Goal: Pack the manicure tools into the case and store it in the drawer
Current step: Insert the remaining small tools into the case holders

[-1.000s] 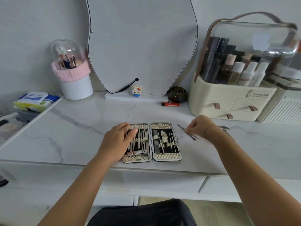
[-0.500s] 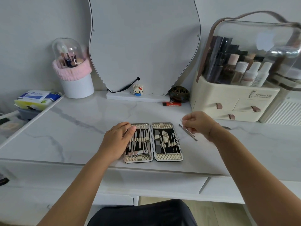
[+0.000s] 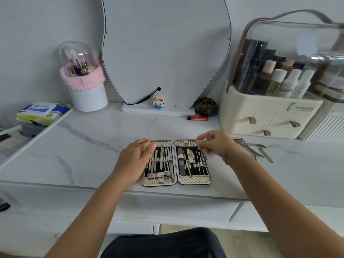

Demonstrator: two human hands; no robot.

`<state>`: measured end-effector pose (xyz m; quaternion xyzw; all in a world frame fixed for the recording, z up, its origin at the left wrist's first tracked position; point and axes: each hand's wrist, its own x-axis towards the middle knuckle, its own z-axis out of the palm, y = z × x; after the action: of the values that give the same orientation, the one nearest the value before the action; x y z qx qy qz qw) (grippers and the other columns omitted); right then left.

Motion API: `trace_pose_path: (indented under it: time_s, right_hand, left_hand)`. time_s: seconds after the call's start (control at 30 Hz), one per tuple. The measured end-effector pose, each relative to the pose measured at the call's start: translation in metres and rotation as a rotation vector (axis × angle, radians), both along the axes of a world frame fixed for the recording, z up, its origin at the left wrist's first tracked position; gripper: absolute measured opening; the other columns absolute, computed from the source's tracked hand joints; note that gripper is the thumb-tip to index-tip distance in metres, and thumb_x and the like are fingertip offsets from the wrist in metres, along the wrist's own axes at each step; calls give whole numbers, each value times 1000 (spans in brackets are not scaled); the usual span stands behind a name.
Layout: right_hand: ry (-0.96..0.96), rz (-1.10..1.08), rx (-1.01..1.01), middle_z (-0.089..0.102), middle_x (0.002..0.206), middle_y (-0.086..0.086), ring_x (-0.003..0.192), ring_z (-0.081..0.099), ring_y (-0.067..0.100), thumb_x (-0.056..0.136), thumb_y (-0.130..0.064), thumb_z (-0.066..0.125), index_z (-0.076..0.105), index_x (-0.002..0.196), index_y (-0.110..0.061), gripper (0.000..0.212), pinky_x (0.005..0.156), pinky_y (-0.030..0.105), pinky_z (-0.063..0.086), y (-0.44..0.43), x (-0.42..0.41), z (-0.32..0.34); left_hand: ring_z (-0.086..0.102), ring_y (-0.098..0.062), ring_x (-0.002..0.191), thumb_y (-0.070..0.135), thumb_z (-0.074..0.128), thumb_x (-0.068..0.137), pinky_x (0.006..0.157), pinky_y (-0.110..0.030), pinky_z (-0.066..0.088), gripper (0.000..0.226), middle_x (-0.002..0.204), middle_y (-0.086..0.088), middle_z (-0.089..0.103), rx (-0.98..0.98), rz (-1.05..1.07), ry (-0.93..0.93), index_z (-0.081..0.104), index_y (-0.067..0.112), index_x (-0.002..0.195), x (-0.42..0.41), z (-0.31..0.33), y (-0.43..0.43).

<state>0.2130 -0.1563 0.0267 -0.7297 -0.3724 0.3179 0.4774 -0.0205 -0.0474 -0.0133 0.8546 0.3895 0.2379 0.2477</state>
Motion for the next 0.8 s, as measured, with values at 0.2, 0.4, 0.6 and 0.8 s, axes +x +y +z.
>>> trace_pose_path:
  time_s: [0.2, 0.4, 0.6, 0.8]
  right_hand:
    - [27, -30, 28, 65, 66, 13, 42, 57, 4, 82, 2, 66, 66, 88, -3, 8, 43, 14, 48, 0, -4, -6]
    - [-35, -23, 12, 66, 67, 14, 45, 61, 8, 81, 0, 67, 65, 81, -3, 5, 48, 18, 53, 0, -4, -4]
    - [-54, -32, 11, 66, 69, 17, 51, 61, 15, 81, 0, 67, 66, 87, 4, 7, 55, 23, 58, 3, 3, -3]
    - [-38, 16, -20, 65, 65, 13, 43, 59, 7, 82, 0, 67, 65, 77, -3, 5, 48, 18, 54, 2, 1, -2]
  left_hand:
    - [39, -18, 131, 60, 20, 85, 110, -34, 27, 71, 141, 3, 47, 9, -3, -4, 54, 16, 130, 0, 1, -1]
    - [39, -18, 131, 61, 20, 85, 111, -37, 28, 72, 141, 3, 46, 4, -5, -2, 53, 16, 131, 0, -1, 1]
    - [39, -18, 131, 63, 20, 84, 111, -37, 28, 73, 141, 3, 47, 2, -1, -9, 55, 17, 130, 0, -2, 2]
    - [40, -19, 130, 60, 21, 85, 110, -36, 28, 70, 140, 2, 48, 10, -7, -16, 56, 17, 127, 0, 0, 0]
